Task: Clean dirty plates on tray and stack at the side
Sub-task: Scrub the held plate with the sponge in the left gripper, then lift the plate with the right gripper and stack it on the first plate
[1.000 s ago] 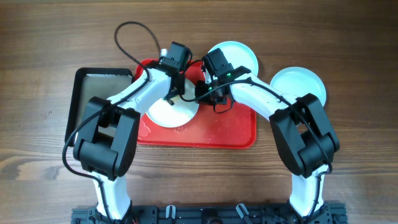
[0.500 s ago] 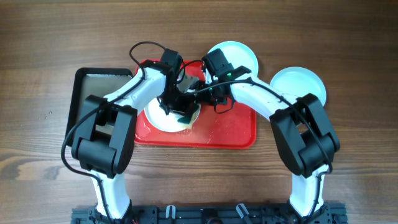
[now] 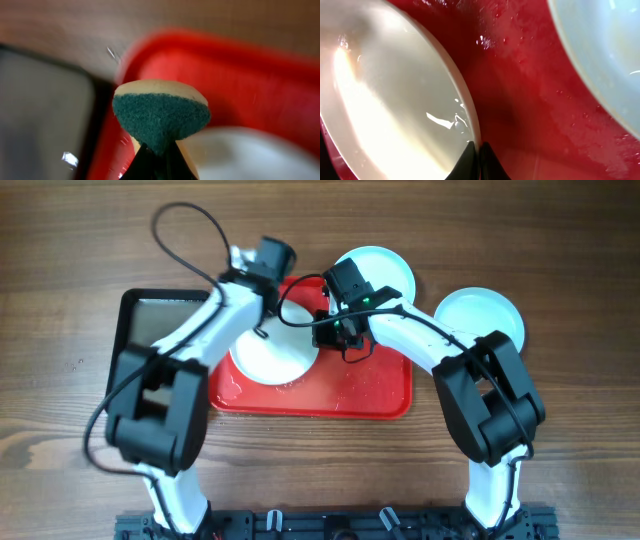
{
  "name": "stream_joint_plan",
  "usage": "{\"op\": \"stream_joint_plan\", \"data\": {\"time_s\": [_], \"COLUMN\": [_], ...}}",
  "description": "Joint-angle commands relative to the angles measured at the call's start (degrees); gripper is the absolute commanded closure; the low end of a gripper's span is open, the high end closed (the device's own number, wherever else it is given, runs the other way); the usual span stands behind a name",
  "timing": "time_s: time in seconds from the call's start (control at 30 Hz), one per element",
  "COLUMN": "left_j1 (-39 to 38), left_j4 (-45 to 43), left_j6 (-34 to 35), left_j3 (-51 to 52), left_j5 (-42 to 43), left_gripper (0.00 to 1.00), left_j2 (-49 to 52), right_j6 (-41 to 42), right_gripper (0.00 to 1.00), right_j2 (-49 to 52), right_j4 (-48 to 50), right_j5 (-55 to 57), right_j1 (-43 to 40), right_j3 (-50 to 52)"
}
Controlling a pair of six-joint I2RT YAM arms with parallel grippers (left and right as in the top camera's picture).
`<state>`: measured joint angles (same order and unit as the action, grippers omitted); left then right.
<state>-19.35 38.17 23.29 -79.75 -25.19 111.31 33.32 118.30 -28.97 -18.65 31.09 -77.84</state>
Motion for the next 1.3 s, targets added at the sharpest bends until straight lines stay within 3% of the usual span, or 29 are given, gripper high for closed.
{"op": "stream_joint_plan", "data": {"time_s": [0.0, 0.07, 0.17, 0.5, 0.87, 0.97, 1.1, 1.27], "left_j1": [4.42, 8.0, 11.26, 11.76, 11.76, 11.76, 11.76, 11.76], "left_j4": [0.07, 3.56, 7.74, 8.55, 7.54, 7.52, 7.52, 7.52], "left_j6": [1.62, 1.62, 1.62, 1.64, 2.95, 2.95, 2.95, 2.95], "left_j3": [-3.63, -3.63, -3.63, -2.86, -2.64, -2.64, -2.64, -2.64], "left_j5": [8.79, 17.42, 20.72, 21.11, 21.11, 21.11, 21.11, 21.11], "left_gripper": [0.96, 0.96, 0.96, 0.96, 0.96, 0.96, 0.96, 0.96], "left_j2": [-8.5, -8.92, -8.31, -7.04, -7.04, -7.04, -7.04, -7.04], "right_j6": [-1.05, -2.12, -3.43, -7.93, -18.6, -23.37, -32.98, -38.36], "right_gripper": [0.96, 0.96, 0.96, 0.96, 0.96, 0.96, 0.96, 0.96], "right_j2": [0.42, -2.62, -7.45, -24.17, -24.68, -24.68, -24.68, -24.68], "right_j4": [-0.5, -2.49, -7.02, -14.88, -14.62, -11.69, -3.78, 2.69], "right_j5": [-2.89, -0.66, 8.11, 55.95, 97.57, 105.79, 105.79, 105.79], "right_j1": [0.48, 0.61, 1.33, 15.3, 29.05, 31.41, 32.44, 32.44], "right_j3": [-0.39, -0.39, -0.39, -0.39, -0.39, -0.37, -0.37, -0.37]}}
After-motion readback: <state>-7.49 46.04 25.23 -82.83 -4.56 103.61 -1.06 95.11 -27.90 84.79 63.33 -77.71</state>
